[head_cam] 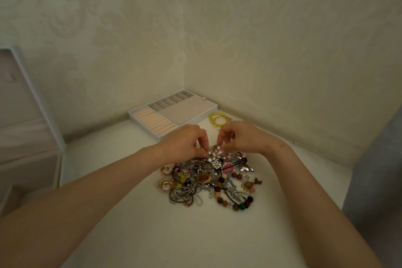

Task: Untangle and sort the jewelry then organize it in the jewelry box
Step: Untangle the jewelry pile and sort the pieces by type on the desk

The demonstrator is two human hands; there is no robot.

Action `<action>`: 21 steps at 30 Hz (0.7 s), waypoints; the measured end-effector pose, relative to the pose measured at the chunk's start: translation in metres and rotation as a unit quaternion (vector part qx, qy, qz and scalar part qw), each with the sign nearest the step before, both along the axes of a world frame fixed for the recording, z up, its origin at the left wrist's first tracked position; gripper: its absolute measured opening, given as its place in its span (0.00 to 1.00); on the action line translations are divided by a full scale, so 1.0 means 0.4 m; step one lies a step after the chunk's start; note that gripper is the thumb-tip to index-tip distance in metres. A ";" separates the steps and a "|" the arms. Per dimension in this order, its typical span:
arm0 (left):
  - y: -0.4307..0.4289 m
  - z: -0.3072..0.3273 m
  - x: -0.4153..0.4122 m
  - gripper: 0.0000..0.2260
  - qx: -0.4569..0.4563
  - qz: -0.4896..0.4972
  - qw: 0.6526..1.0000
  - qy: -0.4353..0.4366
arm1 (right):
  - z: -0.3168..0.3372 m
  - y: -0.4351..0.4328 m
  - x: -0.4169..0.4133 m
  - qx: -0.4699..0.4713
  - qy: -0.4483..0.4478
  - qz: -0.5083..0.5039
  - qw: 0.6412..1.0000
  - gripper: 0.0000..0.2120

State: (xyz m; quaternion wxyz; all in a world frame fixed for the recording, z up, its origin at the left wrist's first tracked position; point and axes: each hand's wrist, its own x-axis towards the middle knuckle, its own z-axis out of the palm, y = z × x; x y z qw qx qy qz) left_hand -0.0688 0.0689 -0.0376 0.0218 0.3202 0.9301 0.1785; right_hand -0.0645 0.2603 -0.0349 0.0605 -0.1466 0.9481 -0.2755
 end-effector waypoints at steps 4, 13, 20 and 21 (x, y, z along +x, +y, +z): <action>-0.001 -0.002 -0.003 0.05 -0.003 -0.008 1.000 0.028 | 0.001 0.001 0.004 -0.019 -0.010 -0.003 1.000 0.08; -0.003 0.024 -0.001 0.09 0.199 0.007 0.979 -0.053 | 0.024 0.016 0.011 -0.217 -0.016 0.021 0.976 0.08; 0.003 0.051 0.016 0.06 0.404 0.011 0.897 -0.179 | 0.019 0.013 0.007 -0.202 -0.002 0.012 0.979 0.08; 0.004 0.053 0.017 0.06 0.416 0.010 0.890 -0.185 | 0.023 0.010 0.012 -0.203 0.001 0.014 0.979 0.07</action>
